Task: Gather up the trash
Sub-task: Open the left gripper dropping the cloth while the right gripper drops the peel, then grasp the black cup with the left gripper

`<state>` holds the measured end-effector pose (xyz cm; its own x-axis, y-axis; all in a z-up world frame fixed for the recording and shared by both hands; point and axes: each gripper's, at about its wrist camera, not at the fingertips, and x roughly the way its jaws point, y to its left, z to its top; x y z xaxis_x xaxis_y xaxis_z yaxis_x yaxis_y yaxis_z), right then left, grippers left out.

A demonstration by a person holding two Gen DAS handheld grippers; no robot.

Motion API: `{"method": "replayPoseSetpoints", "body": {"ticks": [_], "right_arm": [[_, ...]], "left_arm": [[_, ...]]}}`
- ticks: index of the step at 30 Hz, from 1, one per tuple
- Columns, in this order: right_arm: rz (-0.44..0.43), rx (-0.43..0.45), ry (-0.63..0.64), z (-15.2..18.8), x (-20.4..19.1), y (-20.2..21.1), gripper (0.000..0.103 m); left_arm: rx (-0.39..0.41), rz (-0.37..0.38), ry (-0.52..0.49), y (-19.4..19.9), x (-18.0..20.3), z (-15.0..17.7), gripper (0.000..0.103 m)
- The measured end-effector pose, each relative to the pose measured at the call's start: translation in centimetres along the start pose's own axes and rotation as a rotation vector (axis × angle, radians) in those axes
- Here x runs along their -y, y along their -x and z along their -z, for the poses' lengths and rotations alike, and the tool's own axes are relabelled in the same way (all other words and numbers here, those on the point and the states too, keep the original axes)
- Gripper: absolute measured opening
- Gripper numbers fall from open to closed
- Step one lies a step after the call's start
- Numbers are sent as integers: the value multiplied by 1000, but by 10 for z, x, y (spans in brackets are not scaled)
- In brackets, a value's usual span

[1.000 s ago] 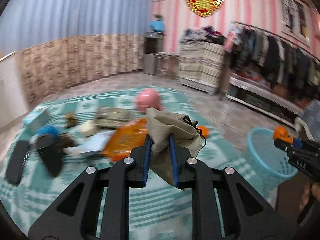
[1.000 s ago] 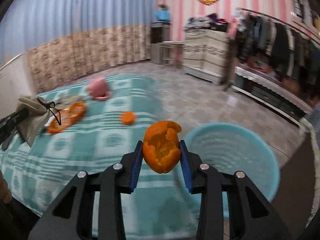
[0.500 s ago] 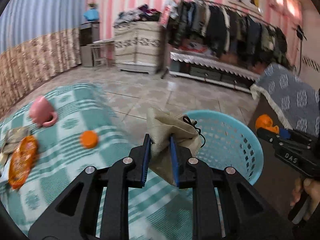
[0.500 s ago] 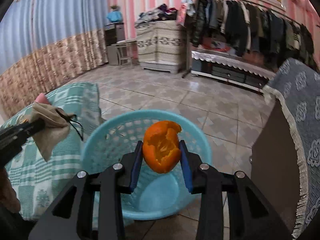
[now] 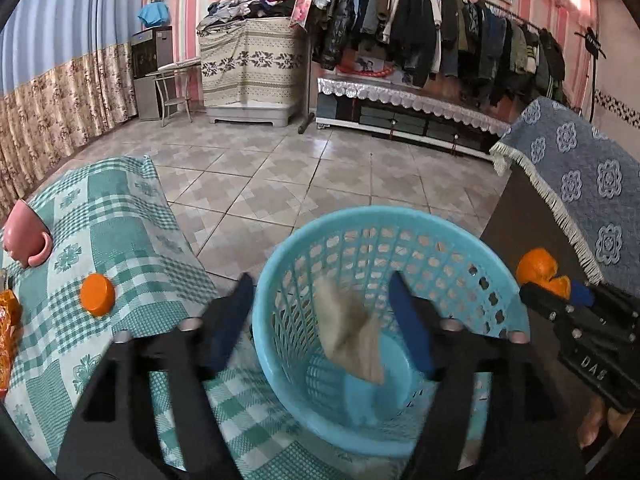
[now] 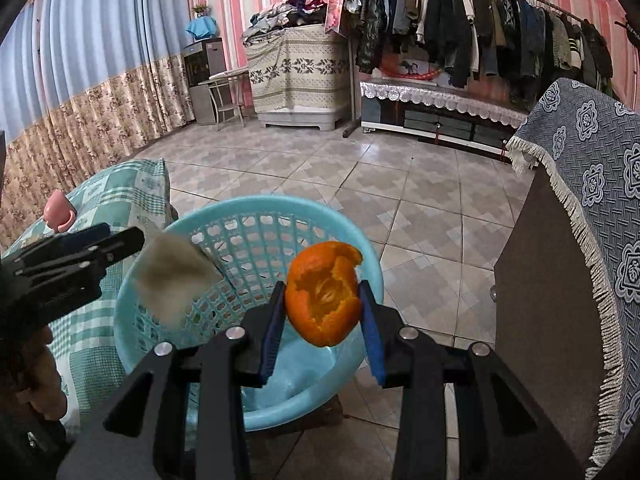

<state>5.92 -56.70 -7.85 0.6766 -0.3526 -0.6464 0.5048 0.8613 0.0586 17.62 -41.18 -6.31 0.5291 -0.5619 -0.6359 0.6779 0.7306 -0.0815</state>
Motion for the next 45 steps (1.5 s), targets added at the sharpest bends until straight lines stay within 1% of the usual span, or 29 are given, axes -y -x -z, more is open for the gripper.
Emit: {"method": "replayPoseSetpoints", "body": {"ticks": [2,5,7,10,13,18,19,20,21,22,24,26,27,29,32,34,36,37,42,45], "right_arm": [[4,-2,11,2,-4,2,36],[6,-5,26,2,-12,1,36],[5,-9,32,3,-17,-2,37],[8,-16,45,5,-27,-9,37],[17,-22,61,3,-36,-19,37],[36,-31,58,-1,-48,-34,37],[36,-35,54,-3,-49,-36,43],[35,-23,47,-3,-51,-35,61],[36,-12,43,-4,-52,-34,71],[43,7,43,-4,-54,-30,79],[62,18,59,-4,-59,-27,79],[56,16,58,-4,-63,-23,79],[52,17,57,-4,-66,-22,81],[38,28,65,-2,-77,-16,87],[18,35,92,1,-98,-11,88],[-5,38,112,3,-114,-8,88],[-36,44,129,6,-134,-4,89],[-56,46,138,7,-146,-1,89],[-131,48,182,16,-194,11,89],[-162,45,229,25,-222,17,89]], "left_arm": [[6,-10,13,3,-5,-2,73],[35,-48,55,14,-21,-4,86],[58,-80,89,22,-35,-5,91],[80,-140,122,33,-55,-5,92],[99,-198,112,43,-66,-1,95],[120,-227,121,59,-78,3,97],[124,-232,122,63,-80,4,97],[128,-235,123,67,-81,5,97],[132,-242,123,71,-83,6,97],[134,-245,121,74,-85,7,97],[143,-254,121,84,-91,11,97],[148,-263,128,92,-97,14,97],[150,-275,133,98,-101,16,97],[155,-288,137,108,-107,22,97],[171,-326,140,129,-121,32,98],[180,-365,147,144,-133,39,98],[176,-424,168,159,-152,50,98],[174,-438,178,164,-159,55,98],[176,-550,258,200,-209,87,98],[180,-653,277,220,-241,109,98]]}}
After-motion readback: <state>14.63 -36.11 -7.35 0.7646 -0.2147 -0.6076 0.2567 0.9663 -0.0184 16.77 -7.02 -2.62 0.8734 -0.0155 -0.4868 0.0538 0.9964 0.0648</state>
